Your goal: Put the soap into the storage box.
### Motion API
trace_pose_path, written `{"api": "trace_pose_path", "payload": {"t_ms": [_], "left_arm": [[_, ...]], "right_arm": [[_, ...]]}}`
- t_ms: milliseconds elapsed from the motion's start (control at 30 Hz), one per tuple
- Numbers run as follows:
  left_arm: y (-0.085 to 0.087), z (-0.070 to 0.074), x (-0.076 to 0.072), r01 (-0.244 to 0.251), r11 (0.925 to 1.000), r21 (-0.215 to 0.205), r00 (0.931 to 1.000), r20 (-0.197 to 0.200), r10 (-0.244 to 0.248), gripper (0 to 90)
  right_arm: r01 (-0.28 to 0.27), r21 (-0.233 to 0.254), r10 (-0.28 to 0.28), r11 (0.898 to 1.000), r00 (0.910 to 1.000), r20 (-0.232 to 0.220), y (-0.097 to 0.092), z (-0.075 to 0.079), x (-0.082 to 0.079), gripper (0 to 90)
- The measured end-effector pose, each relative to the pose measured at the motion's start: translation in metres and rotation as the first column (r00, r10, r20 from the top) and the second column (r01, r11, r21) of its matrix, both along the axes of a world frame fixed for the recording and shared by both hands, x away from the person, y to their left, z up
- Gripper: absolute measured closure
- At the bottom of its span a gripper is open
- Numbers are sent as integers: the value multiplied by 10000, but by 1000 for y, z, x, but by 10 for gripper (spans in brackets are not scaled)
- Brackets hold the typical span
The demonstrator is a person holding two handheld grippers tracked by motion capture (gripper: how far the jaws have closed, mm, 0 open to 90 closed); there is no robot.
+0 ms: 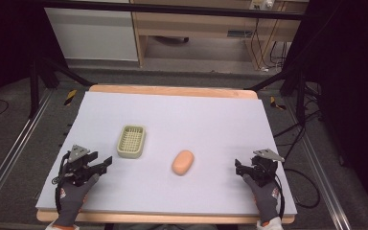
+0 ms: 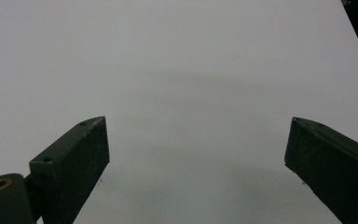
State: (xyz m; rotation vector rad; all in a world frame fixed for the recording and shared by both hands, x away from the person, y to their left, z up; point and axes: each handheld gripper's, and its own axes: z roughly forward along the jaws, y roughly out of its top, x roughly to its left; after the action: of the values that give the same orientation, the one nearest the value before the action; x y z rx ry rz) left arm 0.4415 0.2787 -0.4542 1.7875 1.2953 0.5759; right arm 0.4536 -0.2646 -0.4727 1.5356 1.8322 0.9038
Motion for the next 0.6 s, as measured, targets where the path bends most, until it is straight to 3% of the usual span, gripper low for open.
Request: {"api": "trace_pose_path", "payload": {"t_ms": [333, 600], "left_arm": [[-15, 6, -4, 437, 9990, -66, 9990, 28, -436, 353], [-26, 9, -6, 784, 9968, -146, 9969, 56, -783, 339]], "right_arm": [[35, -267, -39, 9996, 9999, -166, 2, -1, -1, 66], [-67, -477, 65, 9988, 10000, -35, 3, -1, -2, 66]]}}
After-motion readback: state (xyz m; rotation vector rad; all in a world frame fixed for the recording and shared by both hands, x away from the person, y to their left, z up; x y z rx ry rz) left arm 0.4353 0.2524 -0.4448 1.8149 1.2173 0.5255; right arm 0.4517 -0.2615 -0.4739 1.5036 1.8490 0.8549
